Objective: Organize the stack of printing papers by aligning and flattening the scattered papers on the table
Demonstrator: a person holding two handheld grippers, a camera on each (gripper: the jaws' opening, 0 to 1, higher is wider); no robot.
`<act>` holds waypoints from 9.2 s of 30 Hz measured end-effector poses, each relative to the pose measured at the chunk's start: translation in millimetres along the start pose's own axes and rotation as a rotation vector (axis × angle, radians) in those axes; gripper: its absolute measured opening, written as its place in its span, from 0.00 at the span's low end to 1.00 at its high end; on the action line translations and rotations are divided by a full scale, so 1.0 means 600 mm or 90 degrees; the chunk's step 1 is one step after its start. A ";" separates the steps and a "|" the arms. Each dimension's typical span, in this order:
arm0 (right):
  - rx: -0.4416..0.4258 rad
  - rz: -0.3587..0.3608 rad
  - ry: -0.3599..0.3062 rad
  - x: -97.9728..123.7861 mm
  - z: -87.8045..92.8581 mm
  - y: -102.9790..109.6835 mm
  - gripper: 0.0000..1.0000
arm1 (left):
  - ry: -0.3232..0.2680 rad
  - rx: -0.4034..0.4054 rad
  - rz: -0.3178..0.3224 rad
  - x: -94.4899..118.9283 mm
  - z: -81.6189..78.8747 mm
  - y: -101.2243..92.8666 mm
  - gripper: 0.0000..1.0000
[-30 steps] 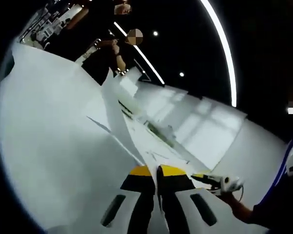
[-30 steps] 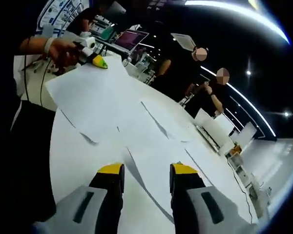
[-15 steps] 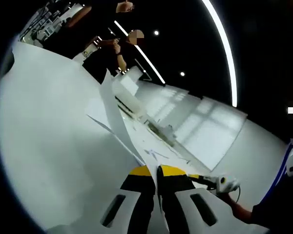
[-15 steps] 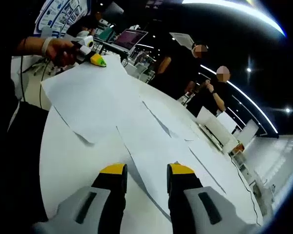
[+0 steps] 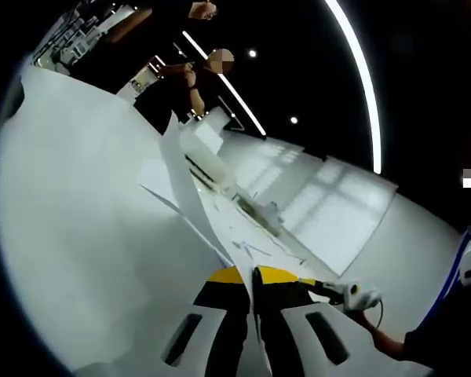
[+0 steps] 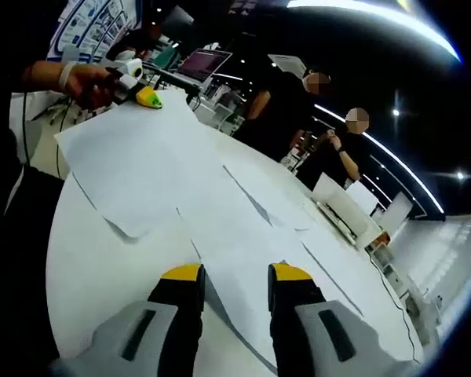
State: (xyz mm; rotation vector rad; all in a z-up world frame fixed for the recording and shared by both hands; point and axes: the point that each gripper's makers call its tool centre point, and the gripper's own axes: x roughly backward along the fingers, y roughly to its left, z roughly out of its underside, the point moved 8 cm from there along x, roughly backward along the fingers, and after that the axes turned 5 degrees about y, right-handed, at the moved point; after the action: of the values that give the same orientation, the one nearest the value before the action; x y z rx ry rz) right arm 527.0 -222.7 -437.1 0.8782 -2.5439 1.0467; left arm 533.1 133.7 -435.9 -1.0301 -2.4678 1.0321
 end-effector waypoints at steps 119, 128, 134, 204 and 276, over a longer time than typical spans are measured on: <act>-0.653 -0.382 -0.165 0.047 -0.234 -0.236 0.00 | 0.007 0.067 0.051 -0.019 0.025 -0.002 0.06; -0.673 -0.405 -0.147 0.008 -0.209 -0.232 0.00 | 0.012 0.069 0.051 -0.023 0.027 -0.007 0.06; -0.699 -0.456 -0.165 -0.007 -0.215 -0.220 0.00 | 0.016 0.067 0.053 -0.025 0.028 -0.010 0.07; -0.455 -0.294 -0.135 -0.113 -0.148 -0.086 0.19 | 0.039 0.112 0.088 -0.026 0.026 -0.005 0.06; 0.423 -0.045 0.220 0.051 0.070 -0.083 0.14 | 0.030 0.129 0.094 -0.023 0.022 0.004 0.06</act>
State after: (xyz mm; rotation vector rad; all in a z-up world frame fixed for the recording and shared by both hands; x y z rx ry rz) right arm 533.7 -293.5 -426.2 0.8230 -1.8775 1.8787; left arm 538.0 118.4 -446.8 -1.1683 -2.2225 1.2584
